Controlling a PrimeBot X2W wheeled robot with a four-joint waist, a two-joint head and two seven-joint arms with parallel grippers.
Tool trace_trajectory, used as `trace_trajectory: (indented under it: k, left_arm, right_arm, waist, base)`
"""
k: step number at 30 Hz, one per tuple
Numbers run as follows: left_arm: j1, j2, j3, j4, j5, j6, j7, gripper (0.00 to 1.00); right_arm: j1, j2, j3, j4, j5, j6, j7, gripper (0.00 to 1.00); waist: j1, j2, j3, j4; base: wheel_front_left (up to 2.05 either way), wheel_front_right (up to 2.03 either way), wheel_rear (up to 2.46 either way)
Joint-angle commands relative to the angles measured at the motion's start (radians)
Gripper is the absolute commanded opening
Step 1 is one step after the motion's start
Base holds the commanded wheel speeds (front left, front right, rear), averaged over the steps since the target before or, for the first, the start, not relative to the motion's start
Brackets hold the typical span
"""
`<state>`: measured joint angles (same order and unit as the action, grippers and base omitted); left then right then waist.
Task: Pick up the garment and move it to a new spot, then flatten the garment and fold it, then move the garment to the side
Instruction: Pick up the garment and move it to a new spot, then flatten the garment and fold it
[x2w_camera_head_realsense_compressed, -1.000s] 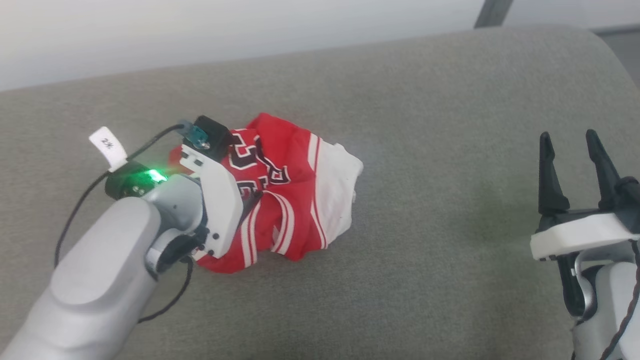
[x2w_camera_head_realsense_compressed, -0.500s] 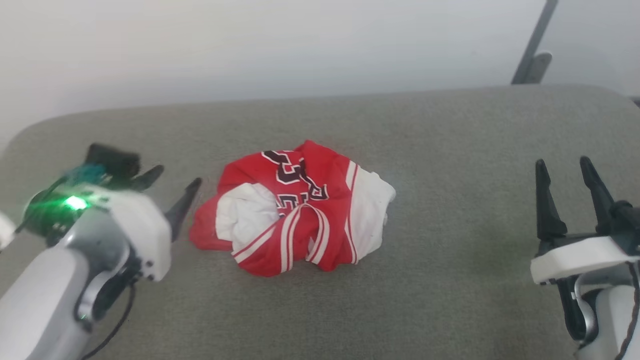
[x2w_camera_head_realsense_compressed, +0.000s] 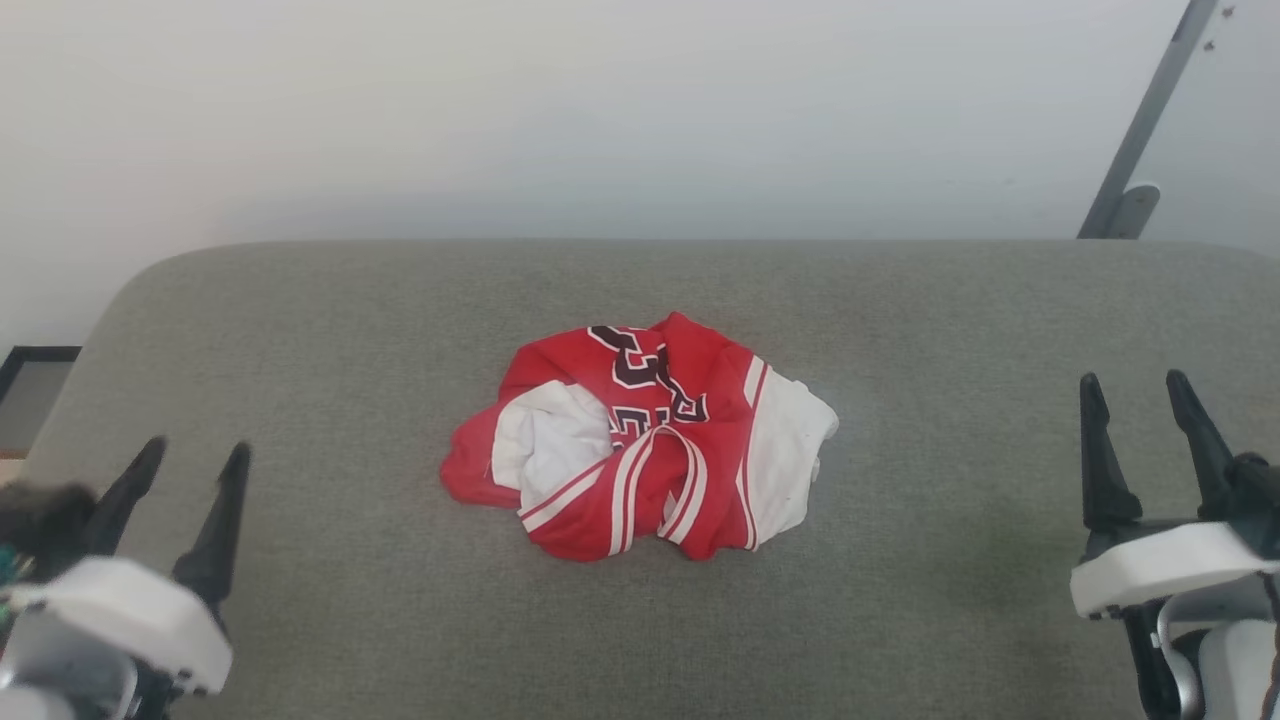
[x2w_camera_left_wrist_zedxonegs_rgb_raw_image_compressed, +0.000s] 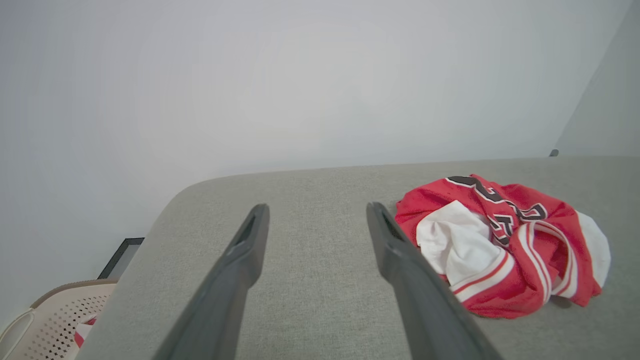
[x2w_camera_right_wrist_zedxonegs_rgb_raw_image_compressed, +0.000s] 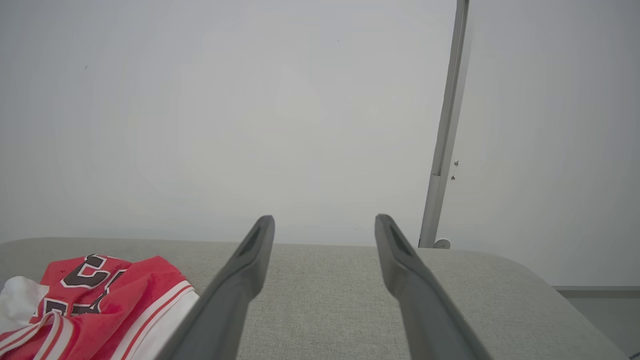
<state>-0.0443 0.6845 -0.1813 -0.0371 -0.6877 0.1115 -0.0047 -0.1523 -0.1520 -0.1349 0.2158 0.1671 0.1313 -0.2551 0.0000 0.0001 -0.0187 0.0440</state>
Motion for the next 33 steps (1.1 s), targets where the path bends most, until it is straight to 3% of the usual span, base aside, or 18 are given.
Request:
trace_trajectory:
  k: [1, 9, 20, 33]
  left_arm:
    - [0.041, -0.006, 0.022, -0.009, -0.016, 0.008, -0.033, 1.0]
    - [0.134, -0.02, 0.068, -0.012, -0.037, 0.017, -0.114, 1.0]
    - [0.15, -0.019, 0.07, -0.017, -0.049, 0.01, -0.128, 1.0]
    - [0.092, -0.055, 0.016, -0.034, -0.029, -0.001, -0.134, 1.0]
  right_arm:
    - [0.013, 0.006, -0.001, -0.004, 0.002, -0.001, -0.006, 1.0]
    - [0.031, 0.007, 0.0, -0.006, 0.005, -0.001, -0.01, 1.0]
    - [0.038, 0.001, 0.024, 0.003, -0.003, -0.001, -0.002, 1.0]
    - [-0.07, -0.053, 0.103, 0.09, 0.06, -0.001, 0.2, 1.0]
  waist:
    - [0.0, -0.0001, -0.004, 0.006]
    - [0.0, -0.0001, -0.008, 0.027]
    - [0.0, -0.0001, -0.011, 0.052]
    - [0.0, -0.0001, 0.062, 0.168]
  base:
    - [0.0, 0.0, 0.0]
    - [0.0, 0.0, 0.0]
    - [0.0, 0.0, 0.0]
    - [0.0, 0.0, 0.0]
